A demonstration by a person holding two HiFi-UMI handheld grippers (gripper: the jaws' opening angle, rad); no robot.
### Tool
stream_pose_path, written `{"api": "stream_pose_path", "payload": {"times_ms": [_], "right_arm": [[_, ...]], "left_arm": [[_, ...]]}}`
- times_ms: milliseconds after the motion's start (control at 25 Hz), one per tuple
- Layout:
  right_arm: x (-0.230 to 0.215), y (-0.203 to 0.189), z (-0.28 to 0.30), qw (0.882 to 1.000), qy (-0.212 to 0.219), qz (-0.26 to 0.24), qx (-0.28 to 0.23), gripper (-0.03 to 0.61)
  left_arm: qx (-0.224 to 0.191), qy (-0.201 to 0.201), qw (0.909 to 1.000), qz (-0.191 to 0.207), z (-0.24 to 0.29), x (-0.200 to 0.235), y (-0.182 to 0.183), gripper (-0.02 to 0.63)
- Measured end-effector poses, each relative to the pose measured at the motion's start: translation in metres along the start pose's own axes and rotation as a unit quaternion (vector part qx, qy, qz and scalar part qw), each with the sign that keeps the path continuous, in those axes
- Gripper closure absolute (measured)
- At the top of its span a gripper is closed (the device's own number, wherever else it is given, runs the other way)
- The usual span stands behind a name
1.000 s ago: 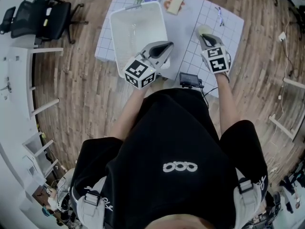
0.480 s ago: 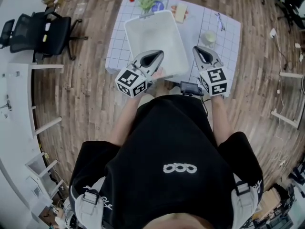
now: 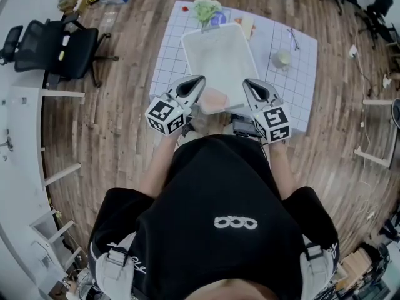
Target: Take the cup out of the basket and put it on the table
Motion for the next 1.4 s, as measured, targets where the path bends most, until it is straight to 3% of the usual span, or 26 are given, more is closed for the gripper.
{"api": "stream_pose_path", "payload": {"times_ms": [840, 1080, 1280, 1400], "right_arm": [[0.023, -0.016, 0.021, 0.999, 0.011, 0.007, 0.039, 0.552], [0.021, -0.021, 0.03, 0.998, 0.024, 0.005, 0.055, 0.552], [0.017, -0.026, 0.043, 0.996, 0.043, 0.0, 0.073, 0.552], [0.018, -0.031, 0.062, 0.991, 0.081, -0.013, 0.107, 0.551]], "left_arm": [[0.007, -0.02, 0.9998, 0.0, -0.021, 0.011, -0.008, 0.606], [-0.004, -0.012, 0.9997, -0.019, -0.025, 0.015, -0.006, 0.604], [-0.003, 0.0, 0.9996, -0.026, -0.028, 0.02, -0.008, 0.604], [-0.004, 0.008, 0.9995, -0.031, -0.031, 0.023, -0.009, 0.604]]}}
Point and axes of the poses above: the fingertips, and each gripper's own axes: z forward along the fingers, x to its left, y out of its top, the point moved 3 cm from there along -z, backward along the fingers, and after that the axes turned 11 degrees about y, right-handed, at the moved point
